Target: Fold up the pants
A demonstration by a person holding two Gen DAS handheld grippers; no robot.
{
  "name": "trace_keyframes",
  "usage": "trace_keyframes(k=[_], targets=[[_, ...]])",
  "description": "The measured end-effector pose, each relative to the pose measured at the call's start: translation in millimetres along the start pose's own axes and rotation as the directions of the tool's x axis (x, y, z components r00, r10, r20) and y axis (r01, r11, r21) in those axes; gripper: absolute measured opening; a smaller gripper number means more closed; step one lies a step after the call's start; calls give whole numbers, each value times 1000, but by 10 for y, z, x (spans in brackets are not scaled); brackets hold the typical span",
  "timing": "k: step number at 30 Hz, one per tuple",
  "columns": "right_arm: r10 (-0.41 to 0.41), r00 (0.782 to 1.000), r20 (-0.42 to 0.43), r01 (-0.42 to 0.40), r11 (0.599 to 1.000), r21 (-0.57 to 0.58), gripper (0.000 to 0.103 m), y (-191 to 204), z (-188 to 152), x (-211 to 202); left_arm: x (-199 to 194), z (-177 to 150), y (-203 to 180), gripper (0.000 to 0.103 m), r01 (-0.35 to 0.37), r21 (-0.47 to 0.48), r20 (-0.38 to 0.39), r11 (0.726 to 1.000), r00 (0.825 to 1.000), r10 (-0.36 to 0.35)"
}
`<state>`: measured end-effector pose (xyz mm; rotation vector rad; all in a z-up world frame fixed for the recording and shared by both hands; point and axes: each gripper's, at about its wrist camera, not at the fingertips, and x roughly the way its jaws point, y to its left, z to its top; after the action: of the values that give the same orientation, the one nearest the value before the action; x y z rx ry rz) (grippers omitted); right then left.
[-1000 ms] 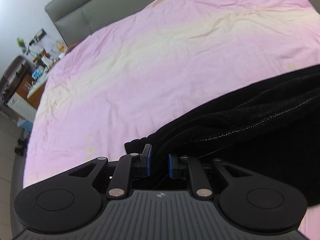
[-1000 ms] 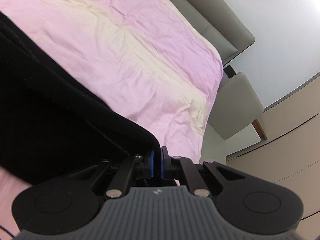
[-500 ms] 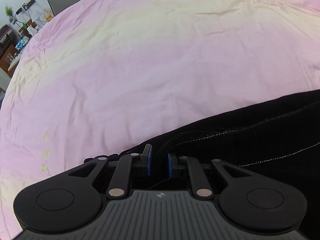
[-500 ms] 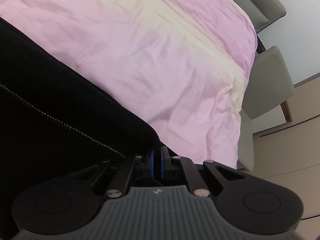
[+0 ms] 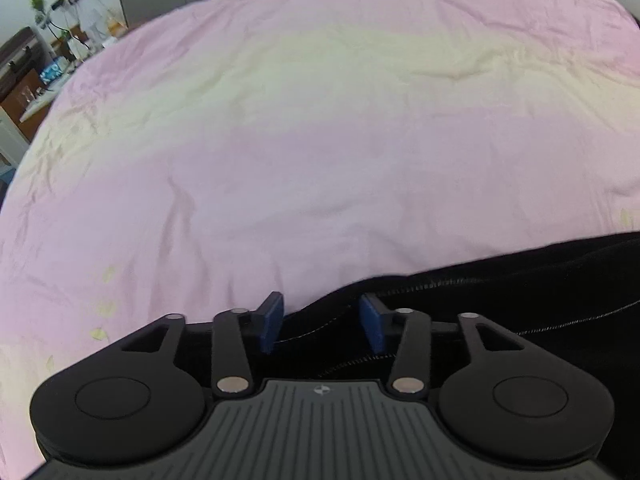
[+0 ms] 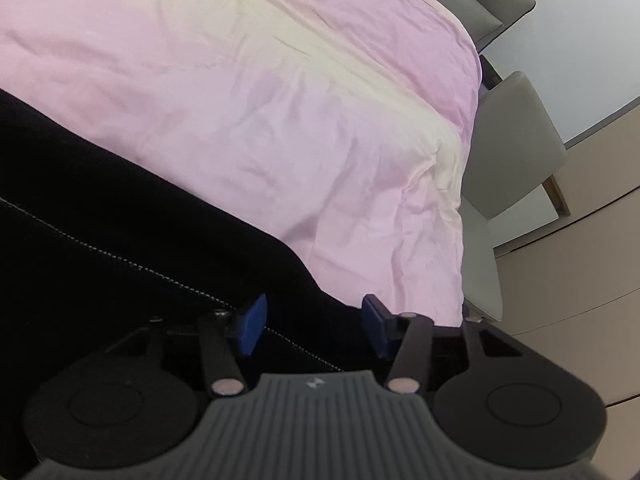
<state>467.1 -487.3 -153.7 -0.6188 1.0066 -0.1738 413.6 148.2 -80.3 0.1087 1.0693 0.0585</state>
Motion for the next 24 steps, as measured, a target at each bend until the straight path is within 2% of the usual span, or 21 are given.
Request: trace_keyframes(k=[2, 4, 8, 9, 11, 14, 15, 17, 21, 23, 24], targets=[[19, 1000, -1, -19, 998, 56, 55, -97, -56, -132, -248, -2, 194, 83, 18, -51, 53, 999, 999, -15], [57, 998, -5, -56, 992, 115, 58, -173, -147, -266, -445, -48, 373, 83, 66, -94, 58, 993, 996, -60], [153, 988, -16, -143, 952, 270, 59, -261, -445, -474, -636, -414, 637, 83, 78, -166, 49, 983, 996, -71], [185, 983, -9, -173, 934, 312, 61, -269, -563, -536, -650, -542, 693, 83, 79, -194, 45, 978, 996, -71], [238, 971, 13, -224, 893, 390, 71, -295, -792, -645, -665, -864, 827, 83, 78, -268, 49, 960, 997, -68], [295, 955, 39, -273, 817, 508, 72, -378, -1150, -759, -658, -1314, 968, 83, 109, -374, 49, 921, 994, -98], [302, 952, 47, -277, 789, 549, 72, -428, -1265, -785, -664, -1436, 1008, 83, 125, -404, 50, 906, 992, -115], [306, 949, 74, -281, 718, 636, 72, -549, -1478, -810, -652, -1698, 1058, 83, 133, -503, 53, 854, 991, -123], [327, 933, 148, -296, 468, 833, 72, -819, -1879, -722, -512, -2029, 1049, 83, 183, -632, 74, 753, 982, -177], [325, 931, 169, -292, 381, 877, 71, -859, -1963, -635, -384, -2093, 1015, 83, 205, -686, 85, 698, 975, -204], [317, 931, 182, -294, 353, 888, 71, -870, -1977, -579, -324, -2117, 1004, 83, 214, -713, 94, 668, 973, -211]])
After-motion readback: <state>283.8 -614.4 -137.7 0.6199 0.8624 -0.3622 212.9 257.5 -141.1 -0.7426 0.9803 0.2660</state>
